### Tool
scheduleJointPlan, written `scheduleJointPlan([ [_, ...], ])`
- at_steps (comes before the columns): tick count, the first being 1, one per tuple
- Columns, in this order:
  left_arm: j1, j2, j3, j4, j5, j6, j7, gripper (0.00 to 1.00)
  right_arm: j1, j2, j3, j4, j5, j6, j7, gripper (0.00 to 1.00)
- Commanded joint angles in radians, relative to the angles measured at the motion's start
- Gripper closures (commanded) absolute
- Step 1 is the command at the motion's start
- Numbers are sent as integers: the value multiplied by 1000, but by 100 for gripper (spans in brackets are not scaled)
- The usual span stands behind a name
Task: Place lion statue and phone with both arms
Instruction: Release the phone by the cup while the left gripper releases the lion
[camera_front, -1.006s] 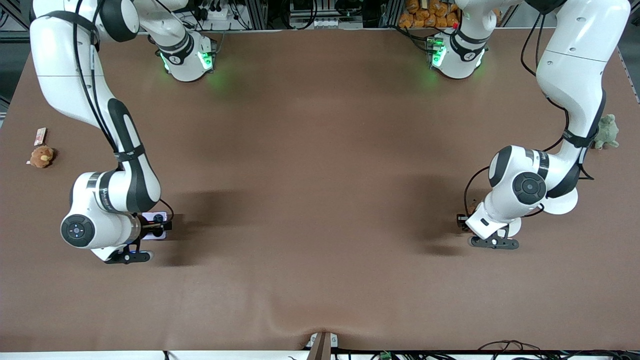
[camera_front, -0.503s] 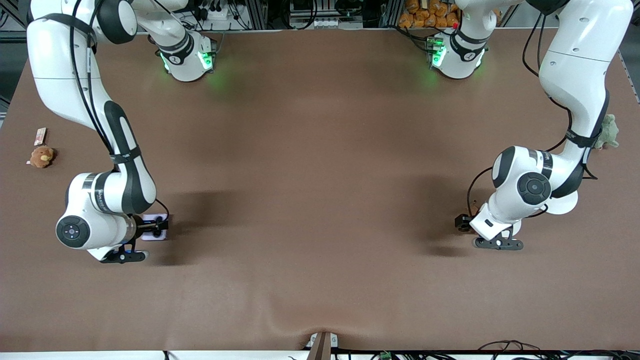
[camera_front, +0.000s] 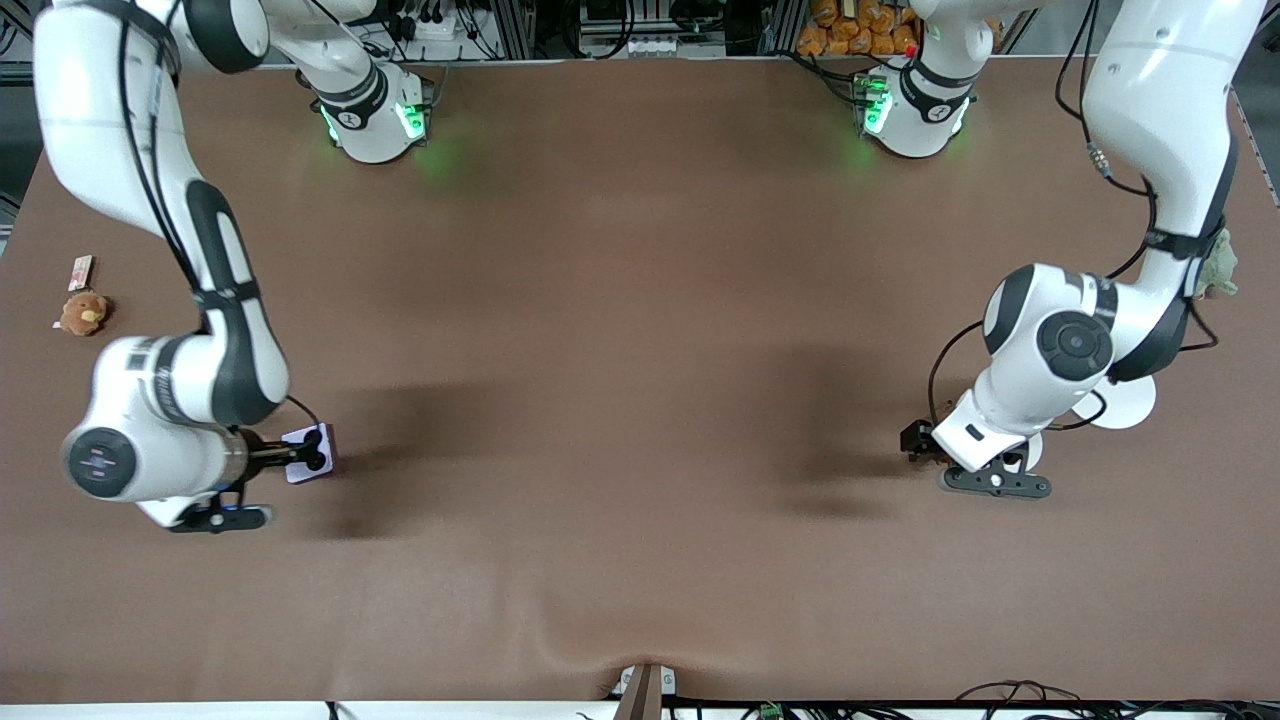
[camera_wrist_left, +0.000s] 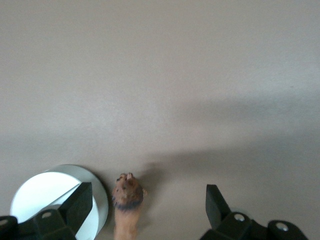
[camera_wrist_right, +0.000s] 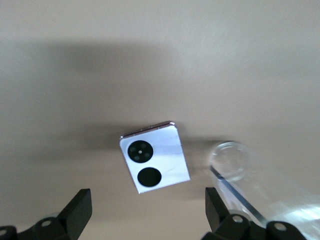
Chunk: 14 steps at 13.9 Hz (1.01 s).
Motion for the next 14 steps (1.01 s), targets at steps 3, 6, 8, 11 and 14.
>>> scheduleJointPlan([
  [3, 12, -110, -39, 91, 12, -198, 3, 0, -7, -309, 18, -61, -2, -154, -21, 0],
  [6, 18, -187, -47, 158, 10, -349, 4, 0, -16, -485, 15, -95, 0, -228, -21, 0],
  [8, 18, -231, -47, 207, 5, -419, 6, 0, -25, -576, 9, -95, 4, -305, -8, 0],
  [11, 38, -273, -42, 296, -101, -544, 8, 0, -51, -656, 3, -105, 7, -359, -5, 0],
  [14, 52, -332, -15, 333, -197, -662, 26, 0, -94, -730, 3, -183, 96, -368, 25, 0],
])
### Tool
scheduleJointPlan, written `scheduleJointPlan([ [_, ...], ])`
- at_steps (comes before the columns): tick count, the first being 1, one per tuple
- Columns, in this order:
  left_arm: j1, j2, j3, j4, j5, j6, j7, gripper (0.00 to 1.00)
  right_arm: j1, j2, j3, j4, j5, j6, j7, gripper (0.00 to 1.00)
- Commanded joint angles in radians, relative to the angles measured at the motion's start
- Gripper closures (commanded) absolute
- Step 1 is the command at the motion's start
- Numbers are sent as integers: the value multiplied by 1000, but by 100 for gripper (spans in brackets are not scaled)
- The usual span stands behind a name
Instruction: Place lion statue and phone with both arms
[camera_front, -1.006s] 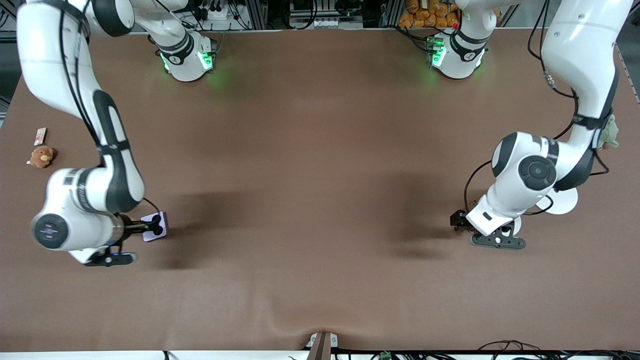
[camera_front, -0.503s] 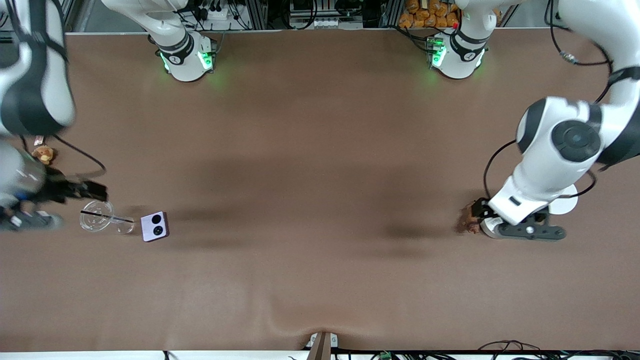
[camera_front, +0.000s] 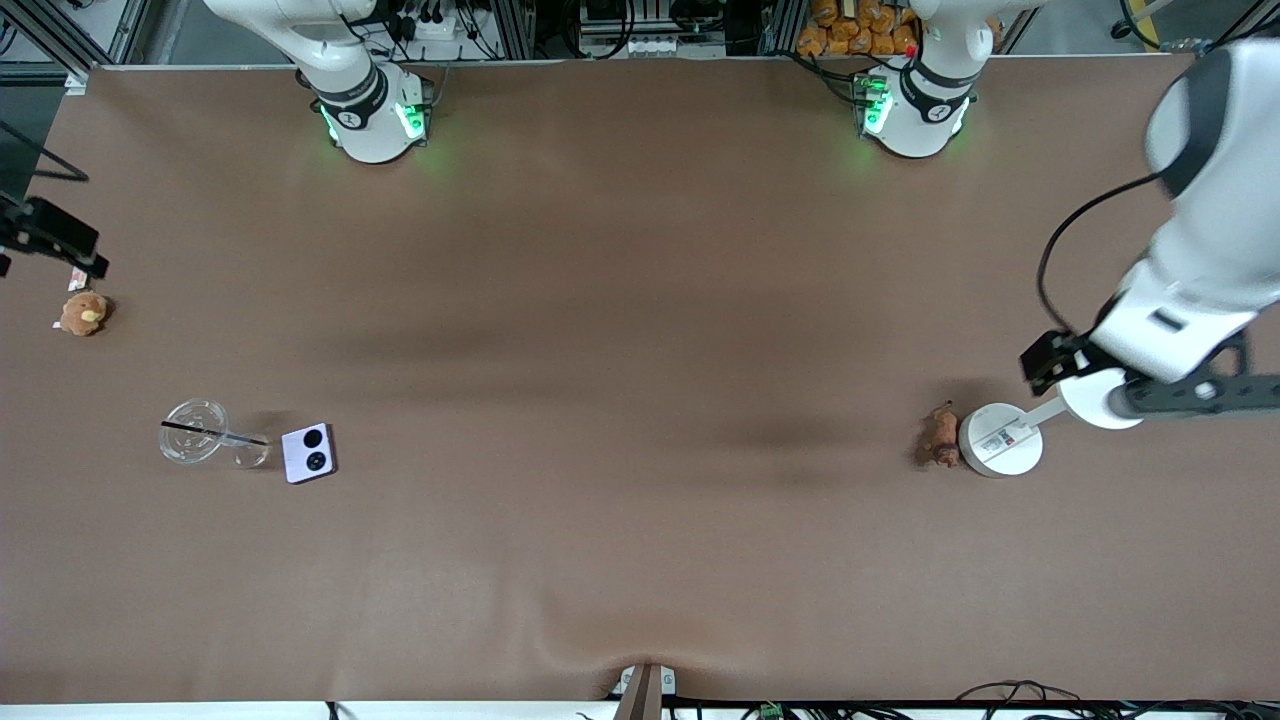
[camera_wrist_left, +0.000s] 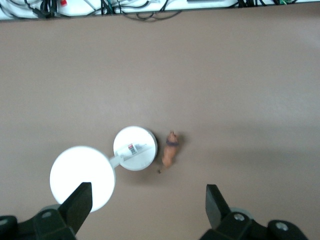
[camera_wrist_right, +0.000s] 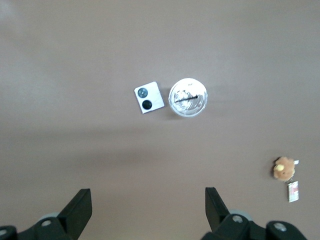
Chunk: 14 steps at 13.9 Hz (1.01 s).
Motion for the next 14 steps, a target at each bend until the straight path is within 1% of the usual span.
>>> scheduleJointPlan([
  [1, -13, -78, 56, 15, -62, -88, 20, 0, -46, -62, 13, -86, 66, 2, 38, 0],
  [3, -98, -124, 160, 13, -110, -174, 45, 0, -45, -64, 13, -80, 66, -15, 53, 0],
  [5, -143, -172, 242, 8, -183, -241, 72, 0, -40, -59, 13, -64, 59, -44, 55, 0],
  [7, -174, -224, 276, -25, -205, -266, 94, 0, -43, -57, 16, -50, 56, -50, 55, 0],
  [9, -249, -272, 347, -79, -206, -266, 94, 0, -45, -56, 16, -50, 54, -56, 52, 0],
  [11, -248, -276, 348, -82, -206, -269, 94, 0, -46, -56, 16, -50, 54, -60, 52, 0],
  [12, -240, -286, 337, -84, -205, -278, 94, 0, -49, -54, 14, -50, 53, -58, 47, 0],
  [14, -208, -312, 296, -117, -200, -281, 94, 0, -70, -59, 10, -49, 54, -58, 35, 0],
])
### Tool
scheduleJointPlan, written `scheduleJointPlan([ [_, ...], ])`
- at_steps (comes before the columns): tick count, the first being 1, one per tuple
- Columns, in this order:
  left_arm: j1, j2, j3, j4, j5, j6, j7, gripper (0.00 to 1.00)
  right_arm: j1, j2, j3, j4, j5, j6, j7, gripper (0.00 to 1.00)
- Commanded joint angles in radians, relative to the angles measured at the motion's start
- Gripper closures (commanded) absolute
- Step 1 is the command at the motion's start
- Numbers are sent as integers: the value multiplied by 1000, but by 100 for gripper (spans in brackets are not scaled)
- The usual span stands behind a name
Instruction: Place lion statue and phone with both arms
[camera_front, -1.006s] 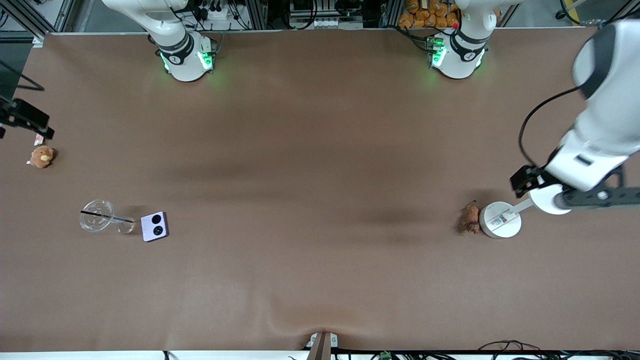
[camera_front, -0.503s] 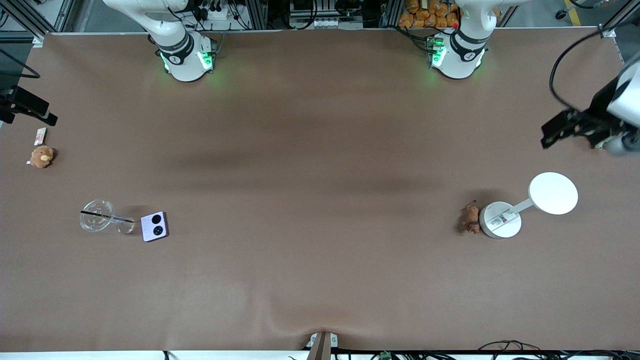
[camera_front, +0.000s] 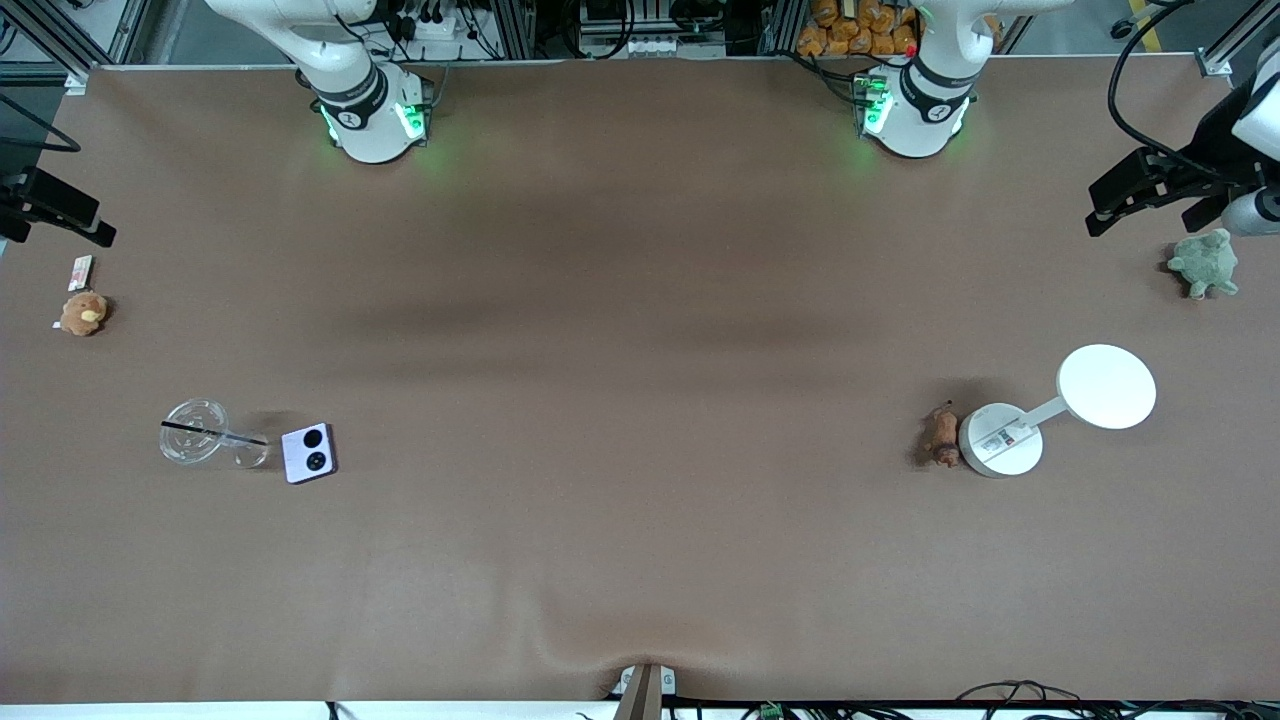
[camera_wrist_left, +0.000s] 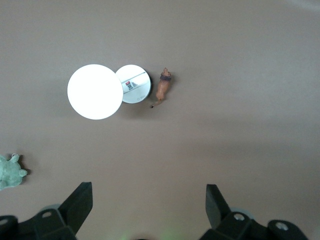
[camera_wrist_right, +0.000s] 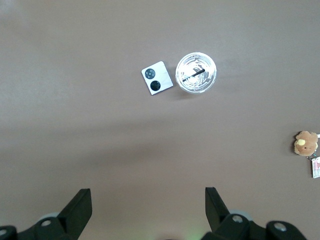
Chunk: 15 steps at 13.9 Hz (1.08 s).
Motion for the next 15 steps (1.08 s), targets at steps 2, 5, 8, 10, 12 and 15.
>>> scheduleJointPlan([
  [2, 28, -70, -28, -71, -13, -9, 7, 0, -38, -23, 15, 5, 4, -14, -29, 0],
  [5, 26, -53, -26, -57, -7, -32, 11, 0, -30, -16, 19, 7, -26, -5, -28, 0],
  [8, 28, -33, -20, -42, -2, -35, 8, 0, -24, -11, 19, 8, -43, -8, -31, 0],
  [10, 29, -33, -19, -40, -2, -38, 10, 0, -20, -8, 20, 16, -43, 1, -33, 0],
  [12, 29, -35, -19, -40, -2, -39, 14, 0, -10, -3, 20, 16, -45, 3, -36, 0],
  [15, 32, -36, -17, -39, -4, -39, 16, 0, 7, -2, 20, 19, -48, 7, -33, 0],
])
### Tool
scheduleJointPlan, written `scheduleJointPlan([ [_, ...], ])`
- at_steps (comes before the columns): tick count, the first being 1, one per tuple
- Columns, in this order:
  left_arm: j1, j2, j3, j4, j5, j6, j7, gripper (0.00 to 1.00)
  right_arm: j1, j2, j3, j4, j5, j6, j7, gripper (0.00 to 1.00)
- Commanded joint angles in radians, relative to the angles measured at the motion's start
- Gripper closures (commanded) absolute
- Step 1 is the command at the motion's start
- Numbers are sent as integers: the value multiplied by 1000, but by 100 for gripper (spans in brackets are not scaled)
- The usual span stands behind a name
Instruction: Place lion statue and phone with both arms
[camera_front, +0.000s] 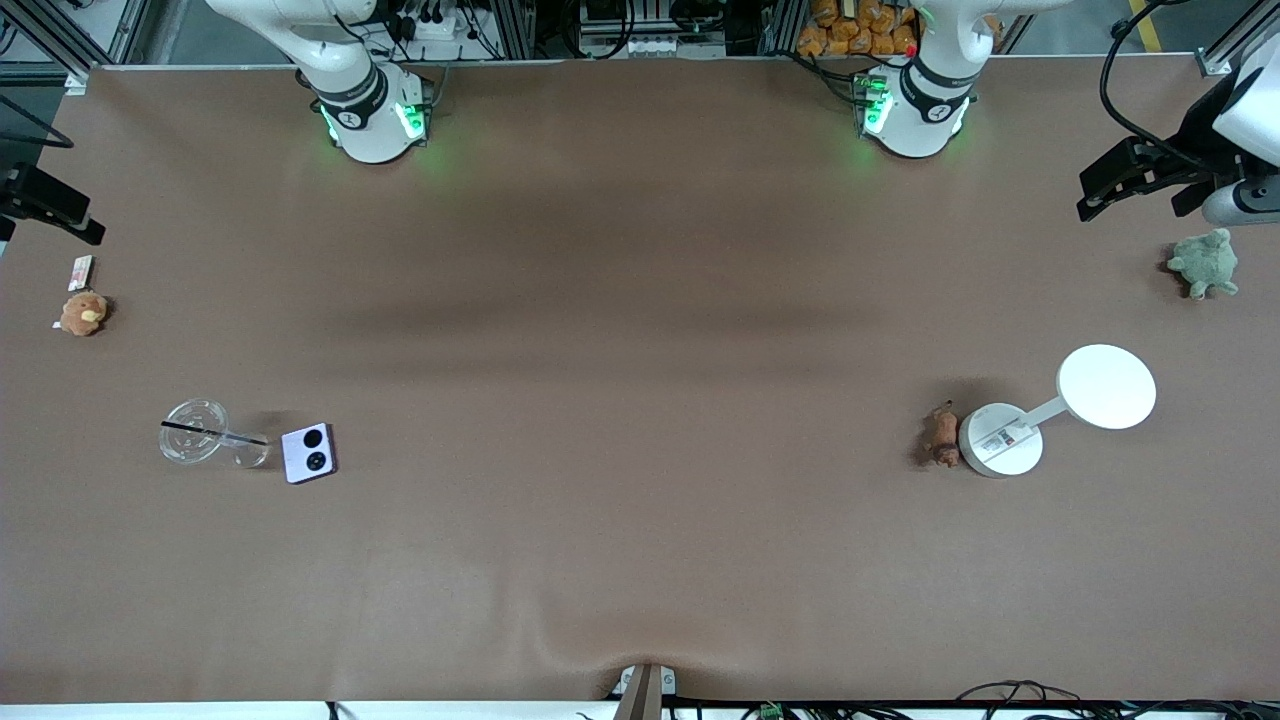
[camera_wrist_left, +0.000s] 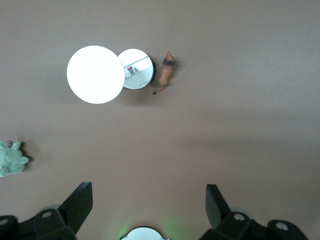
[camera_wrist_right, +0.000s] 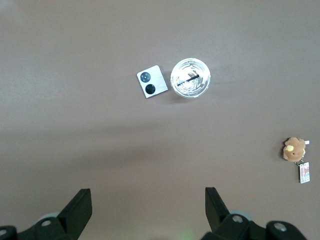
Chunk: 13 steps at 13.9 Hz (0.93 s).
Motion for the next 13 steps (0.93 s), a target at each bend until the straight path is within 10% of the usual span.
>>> scheduleJointPlan([
  [1, 13, -6, -4, 7, -7, -14, 16, 0, 11, 3, -1, 11, -14, 20, -7, 0],
  [13, 14, -3, -5, 13, -17, -15, 16, 0, 20, 10, -2, 5, -25, 5, -7, 0],
])
